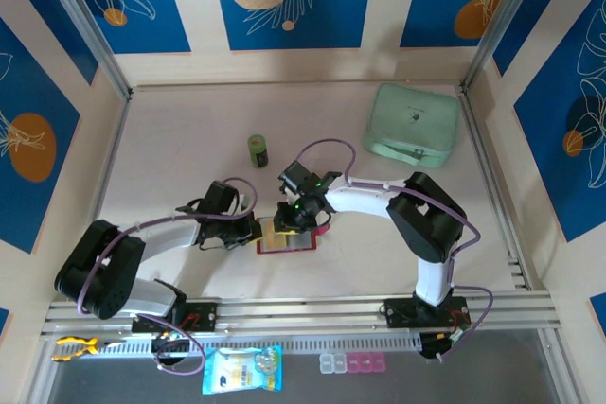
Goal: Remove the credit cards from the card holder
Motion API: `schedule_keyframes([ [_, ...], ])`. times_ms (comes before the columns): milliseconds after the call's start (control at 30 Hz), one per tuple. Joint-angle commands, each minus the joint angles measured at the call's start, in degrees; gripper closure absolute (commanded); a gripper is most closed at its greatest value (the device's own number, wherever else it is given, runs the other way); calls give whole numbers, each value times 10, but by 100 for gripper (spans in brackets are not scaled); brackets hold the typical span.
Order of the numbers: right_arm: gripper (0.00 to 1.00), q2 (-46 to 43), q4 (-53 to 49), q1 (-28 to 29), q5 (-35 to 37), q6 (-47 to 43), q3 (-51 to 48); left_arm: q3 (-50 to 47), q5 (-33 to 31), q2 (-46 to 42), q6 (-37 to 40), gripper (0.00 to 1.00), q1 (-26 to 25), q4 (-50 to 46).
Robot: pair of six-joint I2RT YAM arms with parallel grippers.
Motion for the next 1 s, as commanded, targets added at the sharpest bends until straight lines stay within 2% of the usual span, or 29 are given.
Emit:
schedule_keyframes([
  [0,77,12,2,-4,-24,7,-12,-8,1,-4,4,96,7,-20],
  [967,75,2,-26,-6,13,4,-15,10,1,-17,7,96,7,-43],
])
